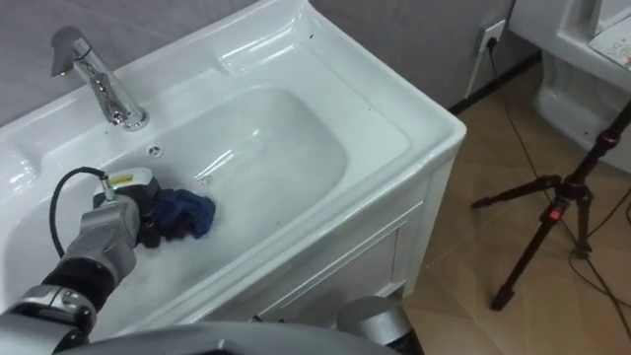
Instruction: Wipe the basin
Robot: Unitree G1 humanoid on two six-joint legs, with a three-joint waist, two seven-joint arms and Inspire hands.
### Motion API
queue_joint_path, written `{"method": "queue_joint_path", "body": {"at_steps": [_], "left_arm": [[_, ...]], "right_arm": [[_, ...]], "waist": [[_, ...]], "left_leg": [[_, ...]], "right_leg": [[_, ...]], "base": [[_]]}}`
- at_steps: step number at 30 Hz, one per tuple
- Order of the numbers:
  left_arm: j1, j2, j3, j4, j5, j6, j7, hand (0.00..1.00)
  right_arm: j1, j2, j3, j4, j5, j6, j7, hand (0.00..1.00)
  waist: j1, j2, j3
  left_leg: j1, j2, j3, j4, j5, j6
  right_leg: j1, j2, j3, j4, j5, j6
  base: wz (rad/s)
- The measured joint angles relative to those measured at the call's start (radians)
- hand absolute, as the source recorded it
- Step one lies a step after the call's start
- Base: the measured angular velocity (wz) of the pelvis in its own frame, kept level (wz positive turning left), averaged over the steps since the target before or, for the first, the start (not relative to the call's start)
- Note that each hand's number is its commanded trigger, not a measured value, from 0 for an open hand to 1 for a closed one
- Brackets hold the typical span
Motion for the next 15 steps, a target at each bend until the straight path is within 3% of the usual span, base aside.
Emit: {"method": "queue_joint_path", "body": {"at_steps": [9,15], "left_arm": [[0.024,0.01,0.01,-0.025,0.022,0.0,0.019,1.0],[0.024,0.01,0.016,-0.057,0.021,0.0,0.027,1.0]], "right_arm": [[-0.025,-0.007,-0.008,-0.01,0.007,-0.021,-0.03,0.0],[-0.035,-0.011,0.032,-0.017,0.014,-0.033,-0.05,0.0]], "waist": [[0.032,0.041,-0.0056],[0.074,0.035,-0.0045]], "left_leg": [[-0.031,-0.002,-0.057,0.005,0.002,-0.001],[-0.052,-0.001,-0.068,0.037,0.006,-0.004]], "right_leg": [[-0.013,-0.022,-0.05,0.015,-0.023,-0.003],[-0.025,-0.029,-0.059,0.032,-0.04,-0.006]], "base": [[0.18],[0.04]]}}
